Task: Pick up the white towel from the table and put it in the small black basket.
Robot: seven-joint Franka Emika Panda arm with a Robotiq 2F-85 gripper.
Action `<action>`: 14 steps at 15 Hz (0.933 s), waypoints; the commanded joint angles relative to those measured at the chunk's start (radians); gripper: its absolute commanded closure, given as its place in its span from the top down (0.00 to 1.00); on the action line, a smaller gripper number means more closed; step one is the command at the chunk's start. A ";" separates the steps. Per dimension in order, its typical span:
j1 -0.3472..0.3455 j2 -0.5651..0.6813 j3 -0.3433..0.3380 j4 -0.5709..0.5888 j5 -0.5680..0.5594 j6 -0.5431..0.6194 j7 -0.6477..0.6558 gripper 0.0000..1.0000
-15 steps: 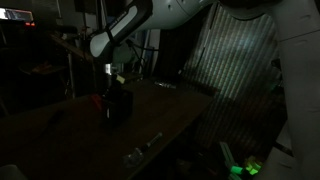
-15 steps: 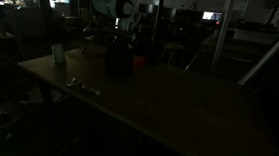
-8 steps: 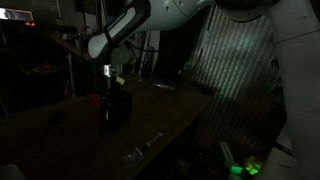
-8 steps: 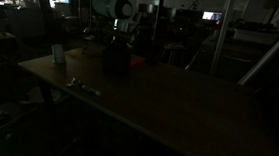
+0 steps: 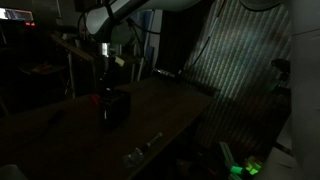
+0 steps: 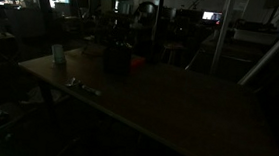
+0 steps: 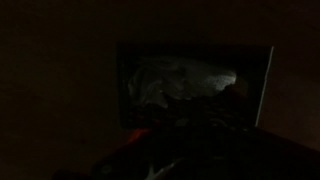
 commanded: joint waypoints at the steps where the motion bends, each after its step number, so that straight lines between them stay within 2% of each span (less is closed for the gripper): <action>1: 0.008 -0.102 -0.012 0.020 -0.039 -0.036 -0.007 0.00; 6: 0.006 -0.196 -0.017 0.052 -0.036 -0.025 0.002 0.00; 7: 0.004 -0.211 -0.017 0.057 -0.022 -0.030 0.002 0.10; 8: 0.008 -0.175 -0.018 0.053 -0.032 -0.021 0.000 0.02; 9: 0.009 -0.189 -0.019 0.056 -0.032 -0.022 0.001 0.09; 10: 0.009 -0.199 -0.019 0.055 -0.032 -0.022 0.001 0.11; 14: 0.009 -0.200 -0.020 0.055 -0.032 -0.025 0.001 0.11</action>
